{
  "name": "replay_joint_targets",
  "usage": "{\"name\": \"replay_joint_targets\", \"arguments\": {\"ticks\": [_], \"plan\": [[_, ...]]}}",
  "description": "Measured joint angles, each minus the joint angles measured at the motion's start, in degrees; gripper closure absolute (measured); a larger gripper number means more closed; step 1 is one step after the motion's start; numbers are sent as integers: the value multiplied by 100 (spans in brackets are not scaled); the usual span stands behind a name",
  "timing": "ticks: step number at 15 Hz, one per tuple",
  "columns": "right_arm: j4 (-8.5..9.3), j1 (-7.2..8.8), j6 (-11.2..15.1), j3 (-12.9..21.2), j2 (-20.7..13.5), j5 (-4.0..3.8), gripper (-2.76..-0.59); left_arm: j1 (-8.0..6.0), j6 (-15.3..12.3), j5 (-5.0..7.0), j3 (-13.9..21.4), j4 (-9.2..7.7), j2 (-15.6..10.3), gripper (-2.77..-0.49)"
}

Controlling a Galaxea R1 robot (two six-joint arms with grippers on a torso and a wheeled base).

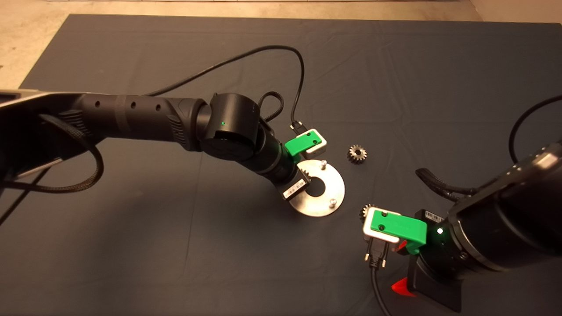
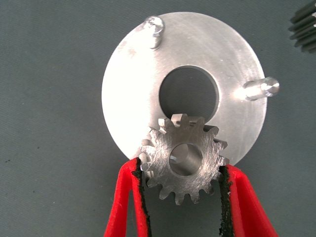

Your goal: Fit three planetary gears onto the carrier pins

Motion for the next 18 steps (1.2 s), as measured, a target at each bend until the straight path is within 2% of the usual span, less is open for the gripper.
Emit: {"name": "replay_joint_targets", "arguments": {"ticks": [8,12,14,15,18], "plan": [[13,24,-44,74,-353,-2,-144,62,56,134,2,0,-33,-52],[14,27,-63,85,-388,0,-144,63,96,135,0,0,-129,-52],[16,24,-66,89,-394,-2,-144,130,140,129,0,22,-158,-52],[16,24,-68,94,-408,-3,-144,187,144,87,5,21,-179,-52],[18,24,-82,96,-405,0,-144,190,161,30,2,19,-212,-52]]}}
